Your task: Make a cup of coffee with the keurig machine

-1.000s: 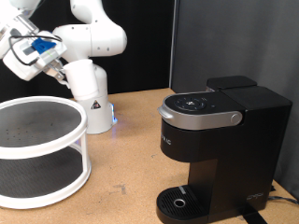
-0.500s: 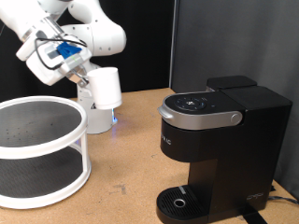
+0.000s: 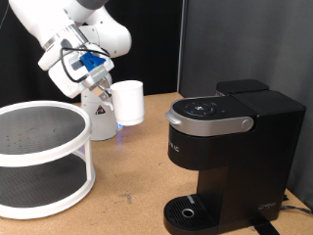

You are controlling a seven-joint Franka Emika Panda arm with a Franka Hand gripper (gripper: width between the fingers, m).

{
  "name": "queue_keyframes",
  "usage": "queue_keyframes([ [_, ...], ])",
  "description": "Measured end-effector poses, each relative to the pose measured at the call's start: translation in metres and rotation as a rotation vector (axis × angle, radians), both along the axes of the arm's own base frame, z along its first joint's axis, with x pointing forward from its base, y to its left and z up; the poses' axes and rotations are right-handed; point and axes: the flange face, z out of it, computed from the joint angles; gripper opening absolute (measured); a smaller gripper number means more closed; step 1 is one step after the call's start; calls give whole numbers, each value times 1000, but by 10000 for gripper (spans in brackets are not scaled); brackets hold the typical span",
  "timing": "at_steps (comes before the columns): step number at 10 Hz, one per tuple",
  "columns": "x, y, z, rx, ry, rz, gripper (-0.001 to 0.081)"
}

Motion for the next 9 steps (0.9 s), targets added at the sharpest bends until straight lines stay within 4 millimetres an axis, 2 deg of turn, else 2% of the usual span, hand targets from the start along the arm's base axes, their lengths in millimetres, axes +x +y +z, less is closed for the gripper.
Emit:
queue_keyframes([
  [3,-5,-2,-12,19,23,17,69],
  [6,2,1,-48,-56,81,-21,69],
  [9,14,13,-86,-75,97,-40,69],
])
